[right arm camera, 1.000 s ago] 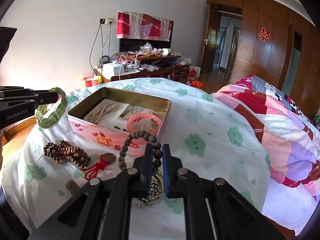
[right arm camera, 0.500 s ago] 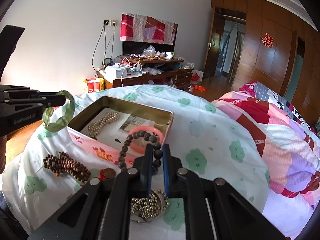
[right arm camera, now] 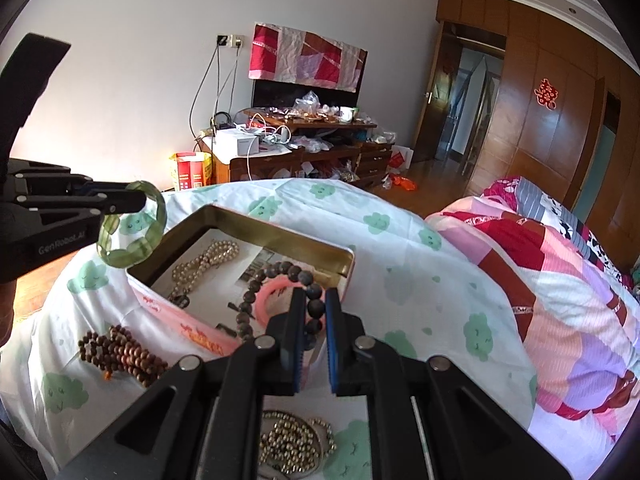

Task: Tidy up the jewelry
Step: 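Carry jade bangle and bead bracelet into the tin and open both tools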

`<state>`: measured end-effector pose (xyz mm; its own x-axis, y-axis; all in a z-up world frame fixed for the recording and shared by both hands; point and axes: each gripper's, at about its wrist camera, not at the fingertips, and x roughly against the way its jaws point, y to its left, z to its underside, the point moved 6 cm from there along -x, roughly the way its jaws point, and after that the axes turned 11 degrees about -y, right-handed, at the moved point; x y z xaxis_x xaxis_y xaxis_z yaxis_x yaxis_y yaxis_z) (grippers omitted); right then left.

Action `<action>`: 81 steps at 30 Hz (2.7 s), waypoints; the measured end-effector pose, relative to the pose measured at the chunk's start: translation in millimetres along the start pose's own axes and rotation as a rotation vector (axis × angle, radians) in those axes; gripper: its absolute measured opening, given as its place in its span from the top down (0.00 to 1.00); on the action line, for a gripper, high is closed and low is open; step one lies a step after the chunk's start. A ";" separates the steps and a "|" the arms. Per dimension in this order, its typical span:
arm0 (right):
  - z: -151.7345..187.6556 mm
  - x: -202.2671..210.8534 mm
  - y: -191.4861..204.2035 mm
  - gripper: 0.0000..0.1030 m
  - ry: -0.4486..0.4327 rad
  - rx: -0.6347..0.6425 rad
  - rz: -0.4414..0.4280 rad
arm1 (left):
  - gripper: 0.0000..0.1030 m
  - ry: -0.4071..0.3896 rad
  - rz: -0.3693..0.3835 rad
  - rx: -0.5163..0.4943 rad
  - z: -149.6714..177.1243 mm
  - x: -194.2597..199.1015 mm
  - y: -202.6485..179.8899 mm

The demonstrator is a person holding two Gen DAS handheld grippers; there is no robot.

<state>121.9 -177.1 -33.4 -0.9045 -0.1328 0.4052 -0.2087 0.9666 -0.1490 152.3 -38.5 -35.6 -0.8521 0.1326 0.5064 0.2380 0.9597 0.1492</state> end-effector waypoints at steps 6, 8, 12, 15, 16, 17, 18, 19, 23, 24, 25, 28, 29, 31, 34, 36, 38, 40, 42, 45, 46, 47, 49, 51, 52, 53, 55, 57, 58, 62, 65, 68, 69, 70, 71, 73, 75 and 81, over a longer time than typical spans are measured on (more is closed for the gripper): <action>-12.4 -14.5 -1.0 0.90 0.007 0.012 -0.002 | 0.93 0.036 -0.001 -0.005 -3.7 -19.9 1.5; -15.4 -20.7 -1.1 0.90 0.013 0.015 -0.004 | 0.93 0.042 -0.004 -0.009 -4.8 -25.6 1.9; -17.8 -33.6 -1.2 0.90 0.029 0.020 -0.002 | 0.93 0.050 -0.013 -0.025 -6.5 -35.8 0.9; -17.9 -43.1 -0.4 0.90 0.043 0.028 0.001 | 0.93 0.063 -0.013 -0.034 -5.4 -43.6 -1.7; -17.8 -46.4 0.1 0.90 0.047 0.030 0.002 | 0.93 0.067 -0.013 -0.035 -5.0 -46.0 -2.5; -17.6 -49.8 0.6 0.90 0.052 0.031 0.001 | 0.93 0.073 -0.010 -0.033 -4.3 -48.6 -3.3; -17.0 -52.6 1.0 0.90 0.057 0.031 0.000 | 0.93 0.080 -0.004 -0.030 -3.6 -52.0 -4.3; -15.9 -56.8 1.9 0.90 0.065 0.031 -0.002 | 0.93 0.084 -0.003 -0.026 -3.3 -53.7 -4.6; -10.5 -69.5 3.6 0.90 0.092 0.030 -0.004 | 0.93 0.099 0.005 -0.024 0.2 -62.2 -7.0; -9.0 -72.0 4.1 0.90 0.098 0.030 -0.003 | 0.93 0.103 0.006 -0.027 1.7 -63.6 -8.3; -7.1 -74.8 4.2 0.90 0.105 0.029 -0.003 | 0.93 0.107 0.007 -0.028 3.6 -65.3 -9.3; -0.1 -81.8 4.6 0.90 0.127 0.032 -0.003 | 0.93 0.122 0.013 -0.033 10.5 -71.2 -13.6; 2.2 -83.7 4.8 0.90 0.134 0.031 -0.003 | 0.93 0.125 0.013 -0.034 12.1 -72.5 -14.2; 6.6 -87.2 5.3 0.90 0.145 0.028 -0.004 | 0.93 0.134 0.015 -0.035 15.9 -75.8 -16.0; 11.3 -90.5 5.8 0.90 0.155 0.022 -0.009 | 0.93 0.142 0.020 -0.039 20.0 -78.9 -18.4; 12.4 -91.0 6.7 0.90 0.157 0.023 -0.008 | 0.93 0.142 0.022 -0.046 21.4 -79.9 -19.9; 13.2 -91.4 8.2 0.90 0.158 0.021 -0.010 | 0.93 0.147 0.027 -0.047 22.5 -81.3 -21.4; 13.6 -91.6 8.2 0.90 0.160 0.021 -0.012 | 0.93 0.149 0.025 -0.051 23.2 -82.6 -22.5; 14.8 -91.9 7.9 0.90 0.163 0.024 -0.011 | 0.93 0.151 0.027 -0.052 24.0 -83.6 -23.6; 16.6 -92.0 8.3 0.90 0.167 0.019 -0.012 | 0.89 0.165 0.036 -0.052 25.3 -85.4 -25.1; 17.5 -92.8 8.0 0.89 0.170 0.023 -0.009 | 0.87 0.173 0.039 -0.052 26.4 -86.4 -25.7; 18.0 -93.3 8.1 0.89 0.172 0.028 -0.006 | 0.83 0.176 0.029 -0.053 27.3 -87.0 -25.2; 19.4 -93.0 7.9 0.80 0.174 0.030 0.004 | 0.70 0.165 0.015 -0.054 27.0 -85.1 -24.3; 19.4 -91.5 7.0 0.61 0.168 0.024 0.010 | 0.38 0.145 0.001 -0.050 24.9 -81.5 -22.6; 18.3 -89.5 6.3 0.49 0.158 0.023 0.015 | 0.32 0.132 -0.006 -0.051 23.6 -79.1 -21.3; 17.6 -86.7 6.2 0.44 0.147 0.024 0.020 | 0.28 0.114 -0.011 -0.051 21.4 -75.3 -20.6; 15.8 -83.1 5.6 0.44 0.137 0.026 0.027 | 0.28 0.110 0.002 -0.053 19.8 -71.6 -20.5; 15.3 -80.4 4.7 0.44 0.136 0.017 0.027 | 0.28 0.105 0.001 -0.053 18.7 -67.4 -19.0; 15.8 -79.0 3.9 0.42 0.138 0.013 0.026 | 0.28 0.103 0.001 -0.052 18.5 -65.8 -18.0; 17.8 -72.9 1.5 0.36 0.136 0.004 0.035 | 0.28 0.100 -0.010 -0.039 21.5 -58.7 -10.4; 19.2 -68.2 0.0 0.36 0.141 -0.008 0.035 | 0.28 0.104 -0.019 -0.023 26.8 -51.7 -1.8; 20.9 -60.1 -2.7 0.36 0.137 -0.016 0.043 | 0.28 0.108 -0.029 0.008 35.2 -40.0 8.5; 21.6 -57.4 -3.7 0.35 0.138 -0.022 0.044 | 0.28 0.108 -0.041 0.013 39.1 -34.1 12.6; 23.0 -53.3 -4.9 0.34 0.136 -0.031 0.044 | 0.28 0.108 -0.048 0.015 41.5 -30.6 15.0; 24.1 -50.2 -5.6 0.33 0.134 -0.036 0.045 | 0.28 0.107 -0.057 0.020 45.2 -25.0 18.5; 28.5 -41.6 -6.6 0.32 0.134 -0.040 0.047 | 0.28 0.103 -0.071 0.040 52.7 -13.3 25.8; 34.0 -33.5 -6.4 0.32 0.137 -0.035 0.047 | 0.28 0.103 -0.070 0.069 60.9 -2.5 31.1; 61.2 -10.8 -9.9 0.28 0.167 -0.034 0.065 | 0.28 0.107 -0.064 0.070 88.3 22.7 26.6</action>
<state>110.9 -198.7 -91.5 -0.8406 -0.0341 0.5407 -0.1364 0.9792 -0.1503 98.1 11.9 -95.1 -0.8088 0.0473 0.5862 0.1488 0.9808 0.1261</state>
